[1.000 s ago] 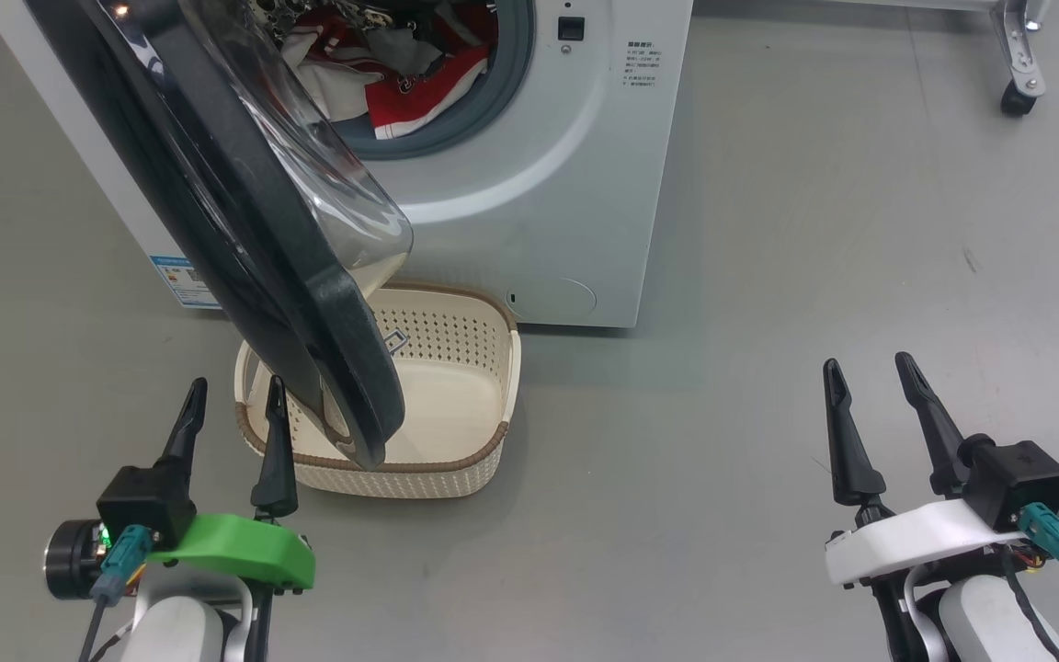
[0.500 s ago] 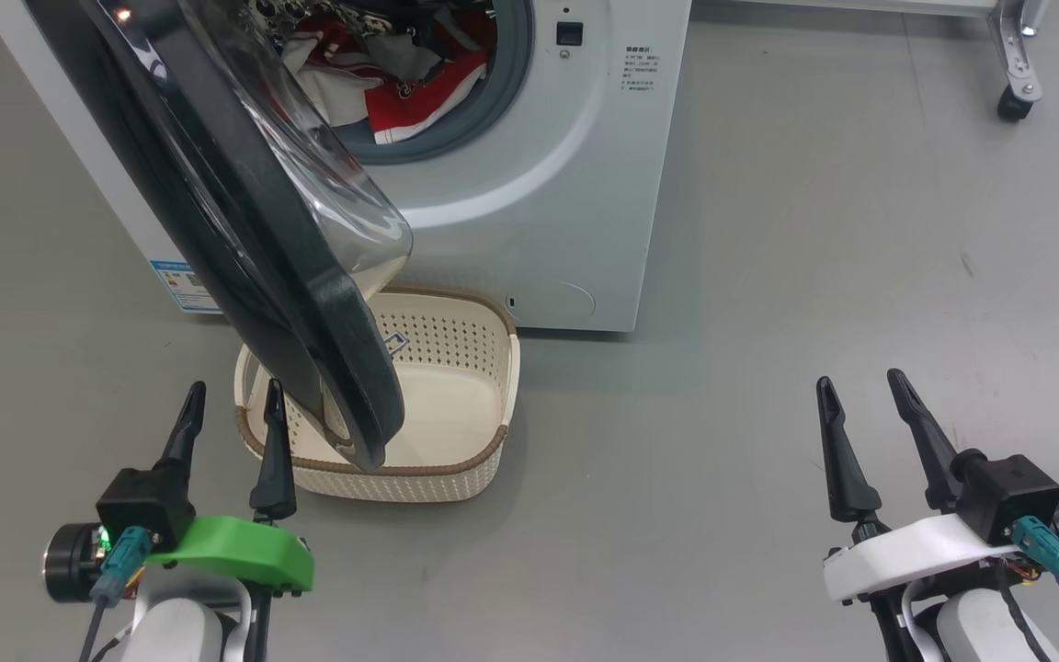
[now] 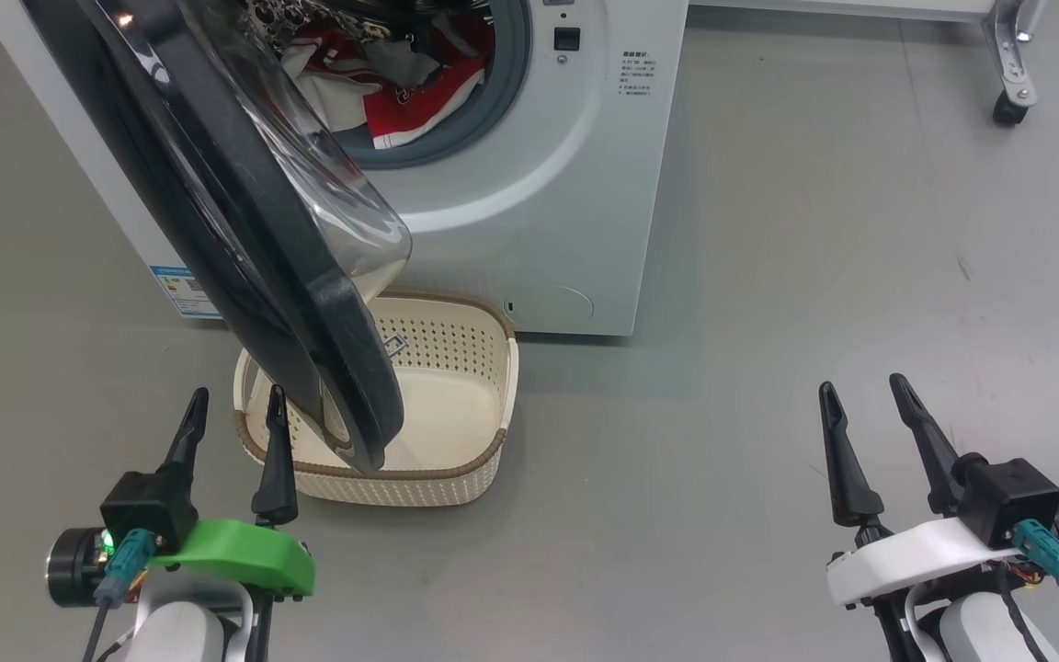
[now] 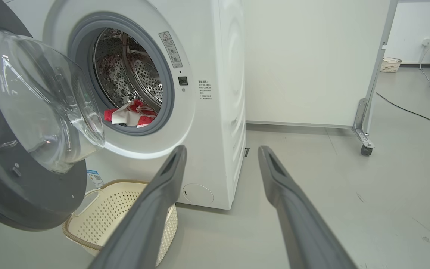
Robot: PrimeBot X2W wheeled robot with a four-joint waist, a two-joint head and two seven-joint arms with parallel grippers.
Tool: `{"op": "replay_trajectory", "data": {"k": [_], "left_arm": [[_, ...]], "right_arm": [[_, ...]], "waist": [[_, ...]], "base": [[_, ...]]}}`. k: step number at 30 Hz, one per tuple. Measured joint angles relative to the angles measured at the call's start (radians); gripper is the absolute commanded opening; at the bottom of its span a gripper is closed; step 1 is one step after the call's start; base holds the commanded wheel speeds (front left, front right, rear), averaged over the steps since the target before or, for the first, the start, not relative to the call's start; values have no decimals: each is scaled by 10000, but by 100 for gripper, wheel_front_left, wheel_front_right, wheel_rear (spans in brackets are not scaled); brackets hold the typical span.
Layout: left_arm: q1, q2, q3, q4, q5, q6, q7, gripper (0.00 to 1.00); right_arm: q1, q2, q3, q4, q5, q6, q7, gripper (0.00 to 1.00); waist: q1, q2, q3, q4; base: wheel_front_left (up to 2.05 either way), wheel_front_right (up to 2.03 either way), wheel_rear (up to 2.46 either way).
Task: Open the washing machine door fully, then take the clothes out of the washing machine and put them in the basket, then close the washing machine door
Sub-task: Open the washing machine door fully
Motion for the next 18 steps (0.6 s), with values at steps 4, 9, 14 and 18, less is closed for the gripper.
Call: {"op": "replay_trajectory", "data": {"k": [4,9,14,18], "left_arm": [[1,0,-8,35,-6,0,0,100],[3,0,-65,130,-17,0,0,0],[12,0,-88,194,-17,-2,0,0],[14,0,-94,236,-17,-21,0,0]], "right_arm": [[88,54,-50,46,-65,15,0,100],[125,56,-36,186,-328,115,0,100],[127,84,-50,236,-420,161,0,100],[127,142,-94,263,-431,188,0,100]], "waist": [[0,0,-18,-4],[0,0,-29,-15],[0,0,-38,-37],[0,0,-54,-56]], "base": [[0,0,0],[0,0,0],[0,0,0],[0,0,0]]}}
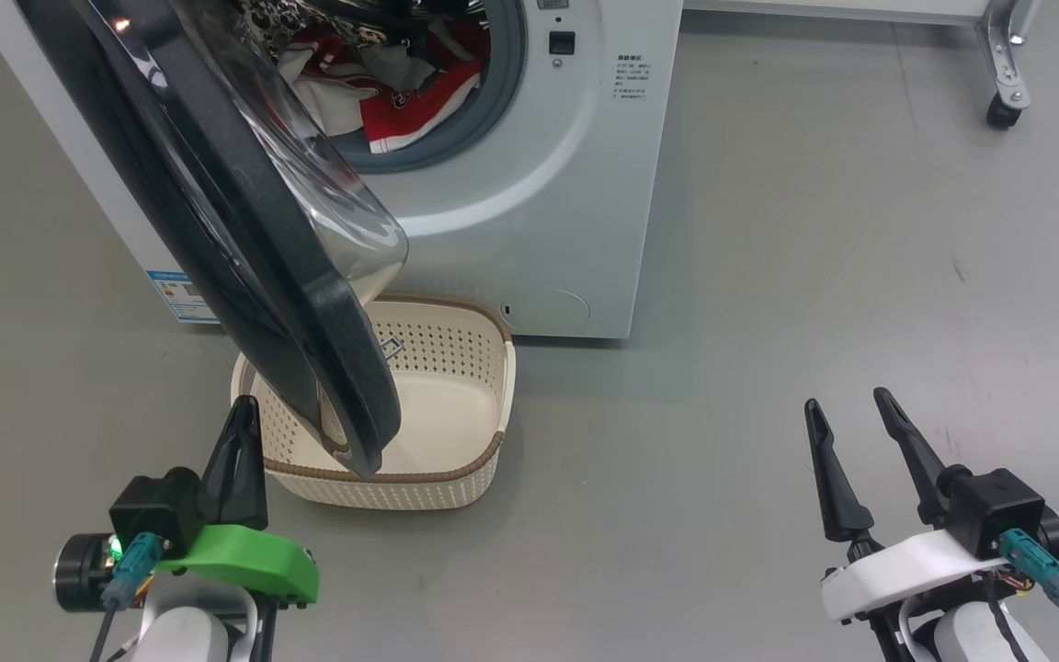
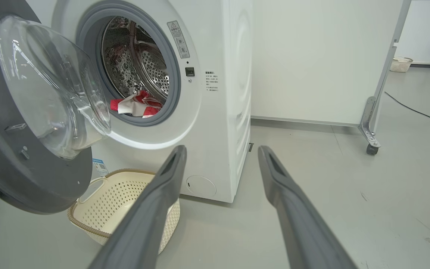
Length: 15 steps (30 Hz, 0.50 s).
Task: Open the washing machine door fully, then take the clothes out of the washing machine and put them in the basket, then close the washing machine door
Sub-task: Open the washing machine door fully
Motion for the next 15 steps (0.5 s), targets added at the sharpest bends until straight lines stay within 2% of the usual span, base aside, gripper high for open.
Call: {"op": "replay_trajectory", "data": {"k": [11,15], "left_arm": [[-58,13,322,-581,40,-69,0,0],[-401,215,581,-1058,121,-82,0,0]], "right_arm": [[2,188,-96,65,-105,151,0,100],[2,255,-132,81,-140,163,0,100]], "waist": [[0,0,-87,-5],[0,-1,-122,-10]], "base": [[0,0,0],[0,0,0]]}}
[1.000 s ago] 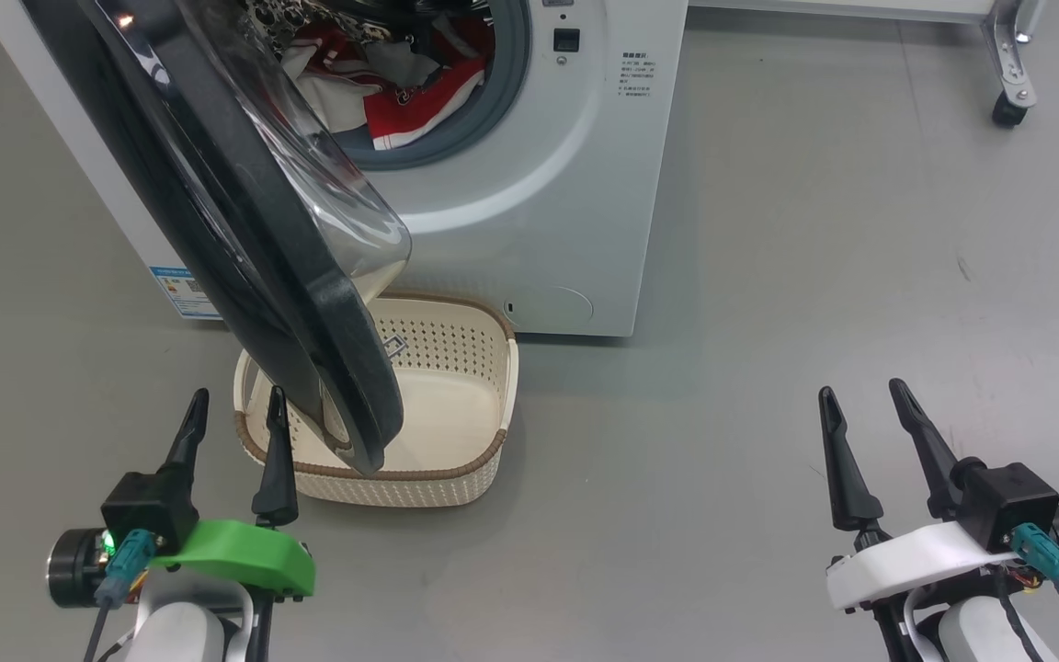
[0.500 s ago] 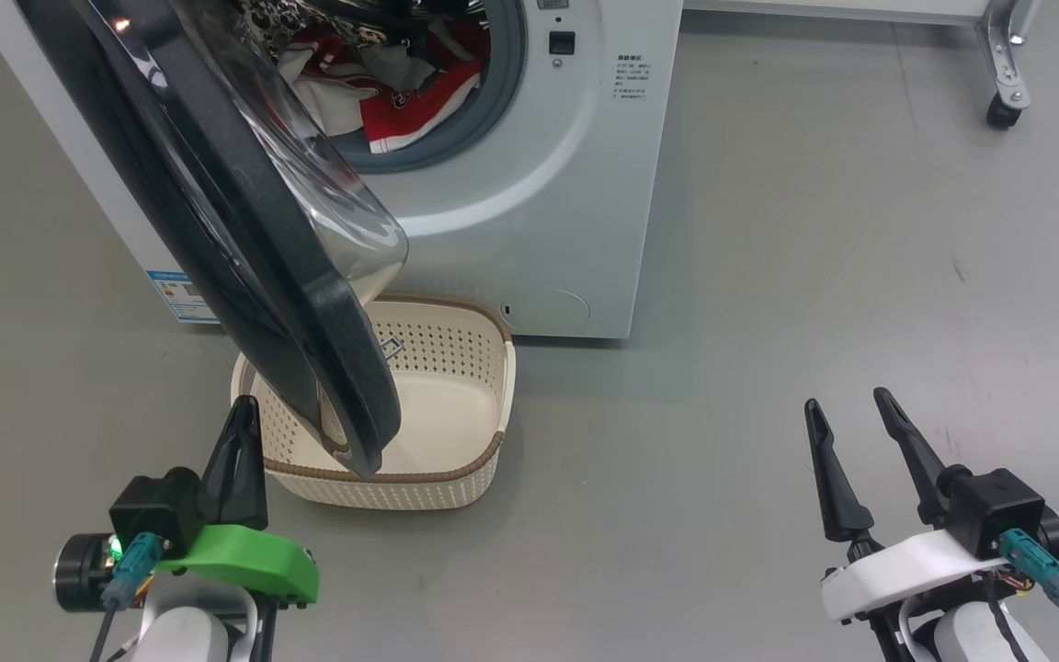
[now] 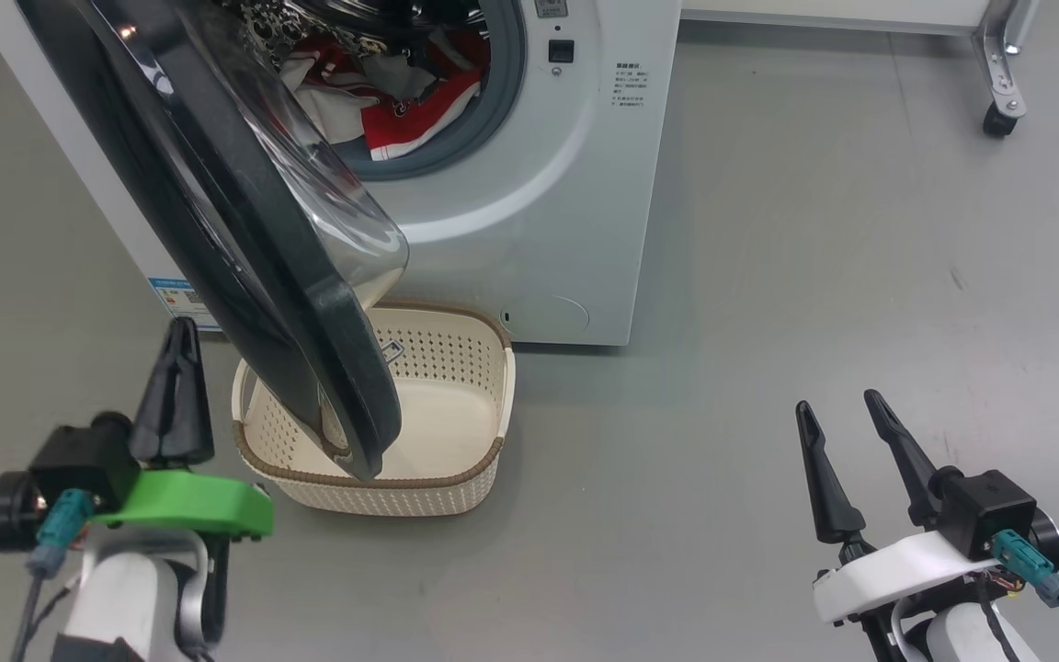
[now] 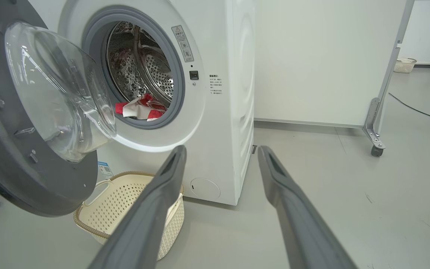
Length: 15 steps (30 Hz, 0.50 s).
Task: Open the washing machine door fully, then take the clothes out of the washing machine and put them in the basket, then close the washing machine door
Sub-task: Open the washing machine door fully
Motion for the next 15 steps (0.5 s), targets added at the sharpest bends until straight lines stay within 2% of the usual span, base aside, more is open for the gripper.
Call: {"op": "replay_trajectory", "data": {"k": [15], "left_arm": [[-2472,364,504,-2090,291,-130,-56,0]], "right_arm": [[2,278,-178,73,-113,174,0,100]], "waist": [[0,0,-73,-82]], "base": [[0,0,0]]}}
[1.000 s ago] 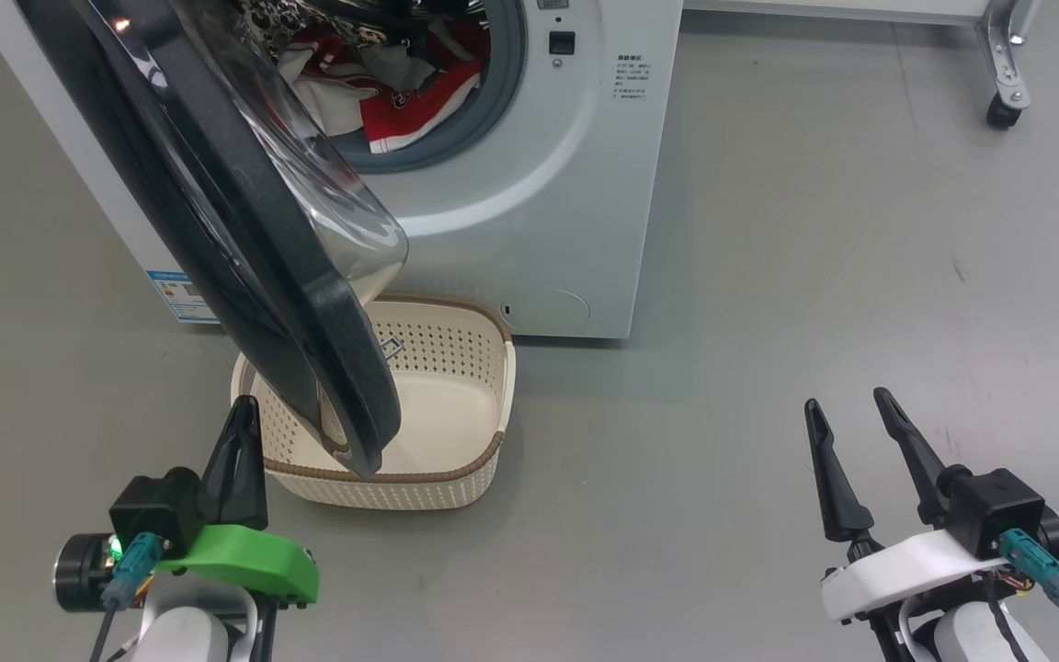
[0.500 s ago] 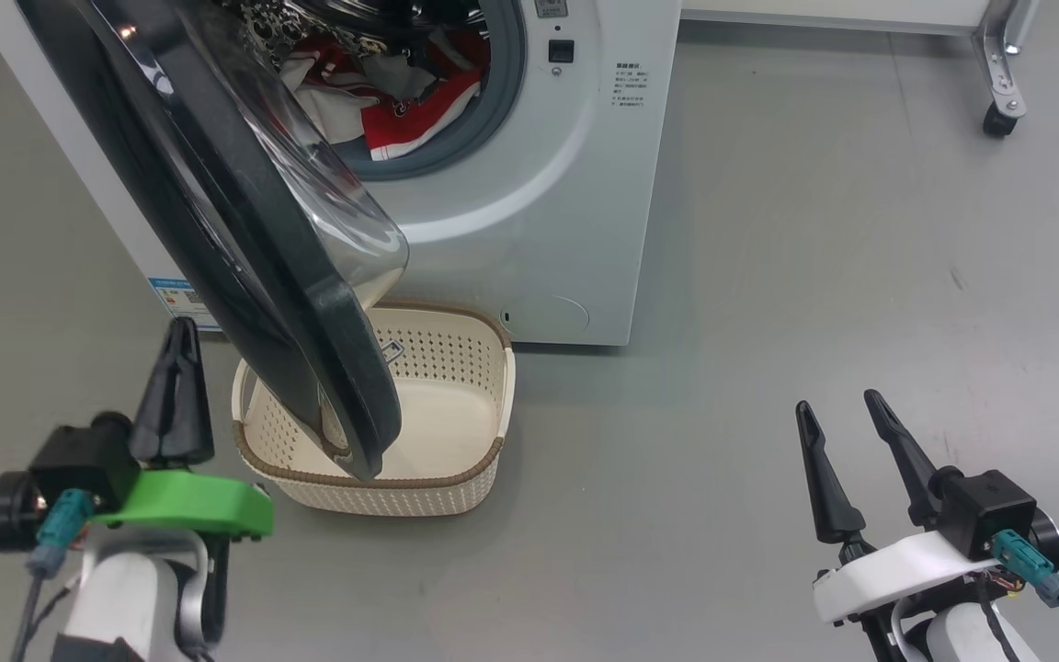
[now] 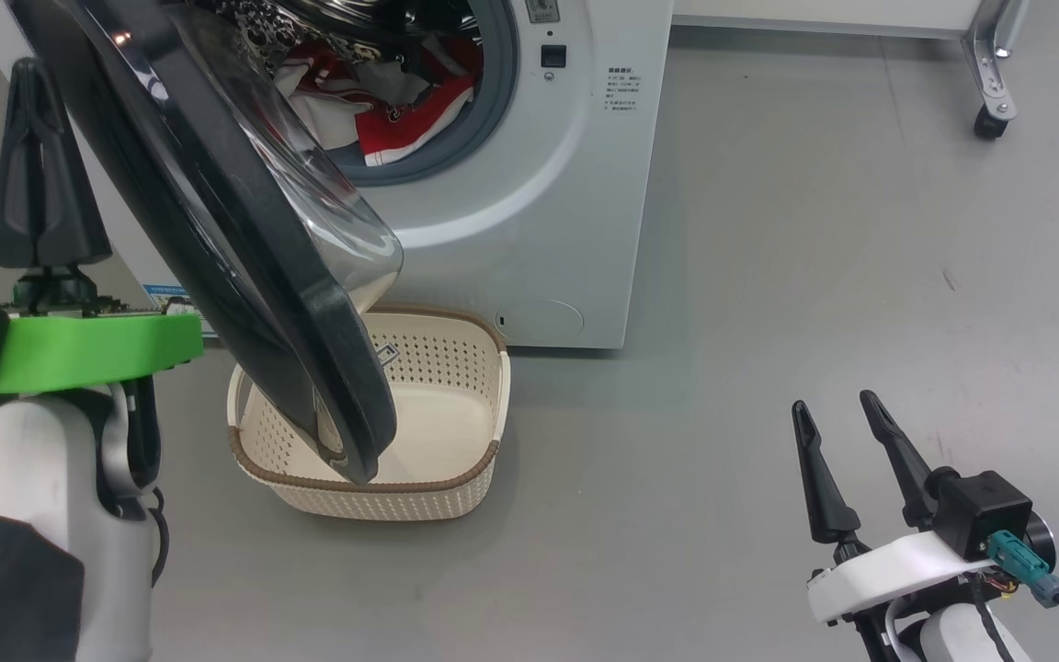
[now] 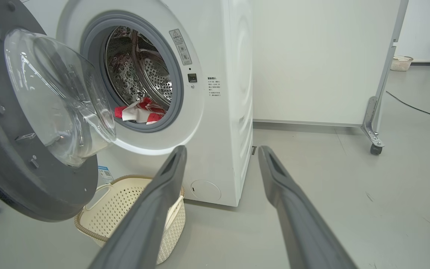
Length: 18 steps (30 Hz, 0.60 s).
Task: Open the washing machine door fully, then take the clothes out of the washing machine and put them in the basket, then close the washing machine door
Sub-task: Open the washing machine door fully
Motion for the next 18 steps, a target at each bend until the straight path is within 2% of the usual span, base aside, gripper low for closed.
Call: {"op": "replay_trajectory", "data": {"k": [11,18], "left_arm": [[-477,-44,-794,-226,301,-224,13,0],[-474,-173,-1484,48,309,-502,416,0]], "right_arm": [[-3,109,-67,104,-61,104,0,100],[-2,234,-153,130,-90,104,0,100]], "waist": [[0,0,-32,-198],[0,0,-29,-371]], "base": [[0,0,0],[0,0,0]]}}
